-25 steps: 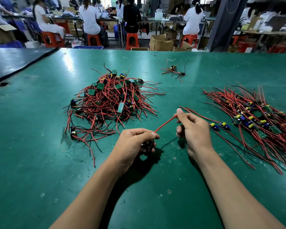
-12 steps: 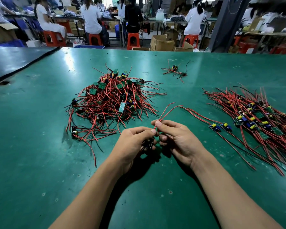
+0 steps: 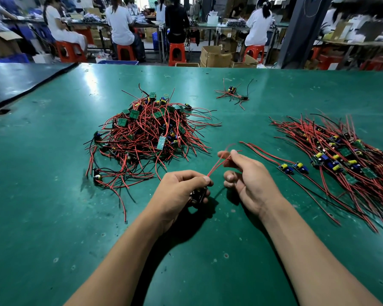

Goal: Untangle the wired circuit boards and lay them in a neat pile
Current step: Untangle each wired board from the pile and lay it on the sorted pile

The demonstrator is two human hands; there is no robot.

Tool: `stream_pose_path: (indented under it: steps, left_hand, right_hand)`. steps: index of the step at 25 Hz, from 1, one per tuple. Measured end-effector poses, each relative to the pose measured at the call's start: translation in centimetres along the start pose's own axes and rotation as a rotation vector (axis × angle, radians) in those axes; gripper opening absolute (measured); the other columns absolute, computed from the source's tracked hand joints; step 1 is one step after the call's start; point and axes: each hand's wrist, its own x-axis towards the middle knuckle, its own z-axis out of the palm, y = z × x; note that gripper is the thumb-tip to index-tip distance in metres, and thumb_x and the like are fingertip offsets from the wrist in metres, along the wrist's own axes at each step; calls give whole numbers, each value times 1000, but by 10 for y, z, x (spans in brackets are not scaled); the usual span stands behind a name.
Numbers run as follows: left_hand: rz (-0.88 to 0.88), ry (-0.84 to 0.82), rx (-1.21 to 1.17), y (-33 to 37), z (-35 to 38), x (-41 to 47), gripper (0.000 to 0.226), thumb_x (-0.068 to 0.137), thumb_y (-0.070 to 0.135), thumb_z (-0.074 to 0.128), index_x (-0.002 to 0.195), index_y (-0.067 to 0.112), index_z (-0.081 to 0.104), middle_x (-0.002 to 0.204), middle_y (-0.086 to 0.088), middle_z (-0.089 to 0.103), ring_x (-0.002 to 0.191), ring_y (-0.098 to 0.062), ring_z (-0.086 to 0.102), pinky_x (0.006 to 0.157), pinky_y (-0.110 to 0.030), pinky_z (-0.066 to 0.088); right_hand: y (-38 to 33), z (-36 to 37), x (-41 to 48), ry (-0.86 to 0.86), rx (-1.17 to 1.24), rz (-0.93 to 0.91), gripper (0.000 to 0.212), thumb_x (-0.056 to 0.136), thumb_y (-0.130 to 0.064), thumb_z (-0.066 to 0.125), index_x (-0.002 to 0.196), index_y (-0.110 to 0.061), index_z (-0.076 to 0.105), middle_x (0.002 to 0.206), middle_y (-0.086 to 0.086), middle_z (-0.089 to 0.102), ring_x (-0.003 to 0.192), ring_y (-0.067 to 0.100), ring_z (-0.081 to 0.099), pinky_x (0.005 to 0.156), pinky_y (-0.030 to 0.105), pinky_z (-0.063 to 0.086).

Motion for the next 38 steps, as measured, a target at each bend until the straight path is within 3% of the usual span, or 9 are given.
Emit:
stream_pose_path:
  steps: [4, 7, 10, 15, 20, 27, 33, 35, 38]
  left_hand:
    - [27, 36, -55, -1, 5, 0, 15, 89, 4, 64, 75, 5, 71, 58, -8, 64, 47, -15, 57, 46, -20, 49]
    - [55, 27, -23, -2, 8, -1, 15, 89, 3, 64, 77, 3, 71, 59, -8, 66, 47, -14, 59, 48, -22, 51]
    - [57, 37, 19, -2, 6, -1, 15, 88, 1, 65, 74, 4, 71, 59, -9, 64, 48, -15, 59, 46, -22, 49]
    - [81, -4, 180, -4, 4, -1, 16, 85, 4, 68, 71, 10, 73, 58, -5, 66, 51, -12, 55, 53, -20, 46]
    - [80, -16, 210, -5, 3, 1, 17, 84, 6, 69, 70, 12, 75, 59, -2, 65, 54, -11, 54, 56, -19, 44]
    - [30, -41, 147, -3, 0, 2, 11, 84, 6, 70, 75, 7, 75, 62, -8, 66, 56, -17, 57, 57, -24, 47]
    - [-63, -108, 47, 0, -1, 0, 8, 85, 6, 68, 83, -1, 72, 63, -13, 66, 50, -20, 60, 47, -19, 46]
    - [-79, -95, 29, 1, -1, 1, 13, 89, 11, 66, 85, 1, 72, 68, -15, 68, 53, -20, 63, 49, -20, 50]
    - [-135, -49, -132, 4, 1, 4, 41, 97, 36, 54, 102, -2, 69, 85, -22, 71, 64, -24, 70, 59, -28, 59]
  right_hand:
    - [11, 7, -8, -72, -258, -4, 44, 98, -46, 57, 98, -4, 70, 64, -1, 51, 44, 14, 40, 41, 21, 28]
    - [19, 11, -12, -107, -466, -69, 28, 97, -35, 61, 91, -9, 72, 49, -3, 46, 42, 13, 40, 39, 18, 27]
    - [16, 8, -7, -66, -374, -32, 19, 97, -24, 61, 91, -12, 74, 48, -7, 46, 37, 6, 35, 38, 15, 26]
    - [7, -8, 6, 56, -283, -35, 16, 98, -13, 59, 89, -11, 72, 67, 0, 52, 38, 5, 34, 37, 15, 24]
    - [10, -12, 14, 146, -360, -109, 17, 94, -7, 56, 92, -15, 71, 48, -7, 45, 37, 7, 36, 36, 16, 27]
    - [9, -14, 13, 211, -363, -175, 12, 89, -26, 63, 90, -27, 76, 71, 2, 65, 40, 14, 43, 40, 18, 28]
    - [3, -15, 7, 176, -301, -150, 22, 98, -29, 62, 86, -16, 74, 80, -3, 69, 39, 7, 44, 37, 15, 26]
    - [1, -14, 6, 188, -263, -165, 24, 96, -37, 64, 84, -17, 71, 83, -2, 69, 40, 7, 46, 36, 16, 28]
    - [-5, -14, 4, 194, -192, -129, 36, 89, -57, 64, 92, -20, 67, 93, 0, 65, 46, 7, 53, 36, 20, 36]
